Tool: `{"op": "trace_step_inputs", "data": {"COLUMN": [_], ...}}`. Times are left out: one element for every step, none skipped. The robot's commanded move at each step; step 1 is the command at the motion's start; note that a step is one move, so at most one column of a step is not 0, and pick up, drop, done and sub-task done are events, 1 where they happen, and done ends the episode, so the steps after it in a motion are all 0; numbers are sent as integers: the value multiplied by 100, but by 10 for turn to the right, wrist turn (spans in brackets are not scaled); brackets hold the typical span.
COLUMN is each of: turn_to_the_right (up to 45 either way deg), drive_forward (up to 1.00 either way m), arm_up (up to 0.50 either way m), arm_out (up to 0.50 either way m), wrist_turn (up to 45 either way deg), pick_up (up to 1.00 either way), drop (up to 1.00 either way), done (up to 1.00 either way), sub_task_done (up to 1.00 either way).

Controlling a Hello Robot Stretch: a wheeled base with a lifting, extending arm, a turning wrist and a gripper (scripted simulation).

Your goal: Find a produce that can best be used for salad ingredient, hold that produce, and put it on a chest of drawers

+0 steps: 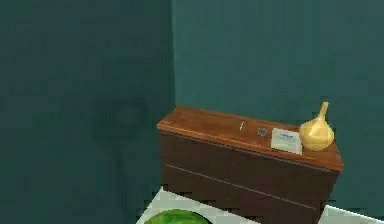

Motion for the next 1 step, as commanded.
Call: {"op": "trace_step_inputs", "data": {"turn_to_the_right": [0], "drive_forward": [60], "arm_up": [0], "arm_out": [0], "wrist_turn": [0], "pick_up": [0], "drop": [0], "done": [0], "sub_task_done": [0]}}
